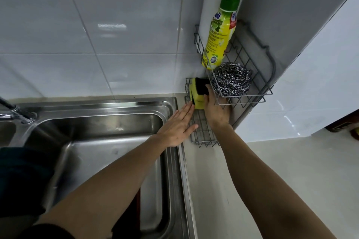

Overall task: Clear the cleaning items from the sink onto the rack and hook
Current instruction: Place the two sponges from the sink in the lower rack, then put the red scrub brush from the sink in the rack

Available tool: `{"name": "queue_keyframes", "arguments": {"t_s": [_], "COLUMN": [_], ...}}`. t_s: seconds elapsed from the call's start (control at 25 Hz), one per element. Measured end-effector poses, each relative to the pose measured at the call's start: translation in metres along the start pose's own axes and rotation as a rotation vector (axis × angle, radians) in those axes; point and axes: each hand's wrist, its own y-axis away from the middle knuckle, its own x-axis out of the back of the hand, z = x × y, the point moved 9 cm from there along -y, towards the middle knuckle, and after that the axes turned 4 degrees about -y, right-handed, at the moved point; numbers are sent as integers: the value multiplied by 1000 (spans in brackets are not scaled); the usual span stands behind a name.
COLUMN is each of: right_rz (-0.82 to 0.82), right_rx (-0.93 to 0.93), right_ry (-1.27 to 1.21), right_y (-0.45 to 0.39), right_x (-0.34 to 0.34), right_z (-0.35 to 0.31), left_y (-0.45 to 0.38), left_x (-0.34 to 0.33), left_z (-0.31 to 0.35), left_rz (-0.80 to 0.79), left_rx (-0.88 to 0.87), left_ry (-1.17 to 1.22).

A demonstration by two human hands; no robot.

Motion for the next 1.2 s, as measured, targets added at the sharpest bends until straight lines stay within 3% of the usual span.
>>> {"name": "queue_keyframes", "arguments": {"t_s": [0.04,0.24,0.44,0.56,0.68,0.72,0.84,1.0,1.2], "right_rz": [6,47,36,-26,160,137,112,288,-63], "right_rx": [54,78,238,133,234,249,185,428,390], "right_ry": [78,-57,155,87,93,149,3,-244,-369], "right_y": [2,-1,1,-4,3,7,21,83,166], "right_x": [2,4,2,0,24,25,30,34,-85], "right_z": [-7,0,-13,-3,-21,-28,-35,-88,-124], "left_y": [0,-1,-1,-2,1,5,33,102,234], "left_x": [0,0,-2,-2,3,6,16,30,26], "left_z": [0,-2,-3,-3,-4,-5,-18,-66,-165], "left_rz": [0,-2,-7,-27,-24,-8,90,255,300], "left_rx": [-4,-18,-7,3,4,4,26,103,340], "left_ry": [-3,-19,-38,-45,-59,-63,-64,-30,-140]}}
